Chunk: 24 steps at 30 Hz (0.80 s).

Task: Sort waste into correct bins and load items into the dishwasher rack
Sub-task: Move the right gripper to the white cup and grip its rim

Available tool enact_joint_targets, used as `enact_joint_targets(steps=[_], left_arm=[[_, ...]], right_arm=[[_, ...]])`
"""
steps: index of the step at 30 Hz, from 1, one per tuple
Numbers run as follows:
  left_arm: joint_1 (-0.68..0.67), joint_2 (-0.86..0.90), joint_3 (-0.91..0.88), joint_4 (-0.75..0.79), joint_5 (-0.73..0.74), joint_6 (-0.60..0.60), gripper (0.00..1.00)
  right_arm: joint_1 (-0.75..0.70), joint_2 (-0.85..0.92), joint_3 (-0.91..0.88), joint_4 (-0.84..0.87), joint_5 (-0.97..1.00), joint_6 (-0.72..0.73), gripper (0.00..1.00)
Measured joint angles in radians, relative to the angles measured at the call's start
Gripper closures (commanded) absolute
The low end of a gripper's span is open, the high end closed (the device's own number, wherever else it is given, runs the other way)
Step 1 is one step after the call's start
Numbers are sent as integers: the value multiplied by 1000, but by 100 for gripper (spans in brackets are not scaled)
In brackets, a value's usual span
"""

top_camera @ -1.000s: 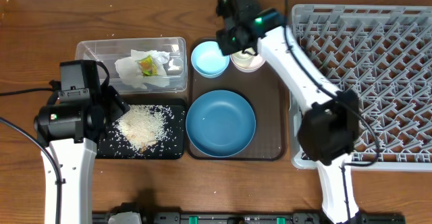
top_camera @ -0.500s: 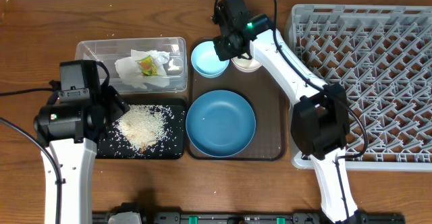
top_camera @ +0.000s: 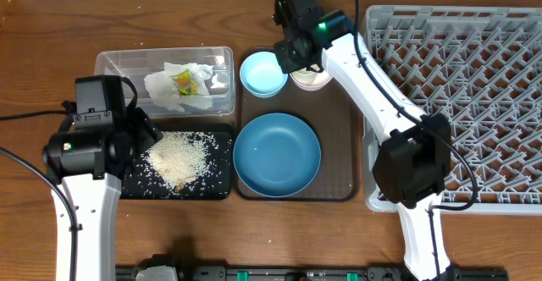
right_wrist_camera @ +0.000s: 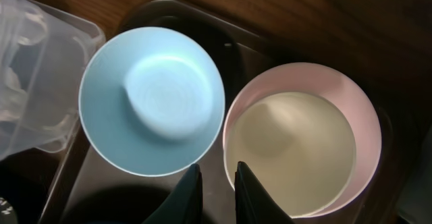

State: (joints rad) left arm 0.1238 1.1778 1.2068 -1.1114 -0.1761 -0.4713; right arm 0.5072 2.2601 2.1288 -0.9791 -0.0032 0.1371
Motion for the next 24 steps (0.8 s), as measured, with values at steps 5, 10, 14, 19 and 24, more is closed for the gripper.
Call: enact_joint_targets(steps=[5, 10, 14, 19, 24], left_arm=[[0, 0, 0, 0, 0, 0, 9], [0, 0, 0, 0, 0, 0, 9], [0, 0, 0, 0, 0, 0, 9], [0, 0, 0, 0, 0, 0, 9], [0, 0, 0, 0, 0, 0, 9]], right_arm=[[0, 35, 0, 2, 5, 0, 84], [0, 56, 0, -6, 31, 0, 83], [0, 56, 0, -7, 41, 0, 83], [0, 56, 0, -21, 45, 0, 83], [0, 57, 0, -27, 45, 0, 84]])
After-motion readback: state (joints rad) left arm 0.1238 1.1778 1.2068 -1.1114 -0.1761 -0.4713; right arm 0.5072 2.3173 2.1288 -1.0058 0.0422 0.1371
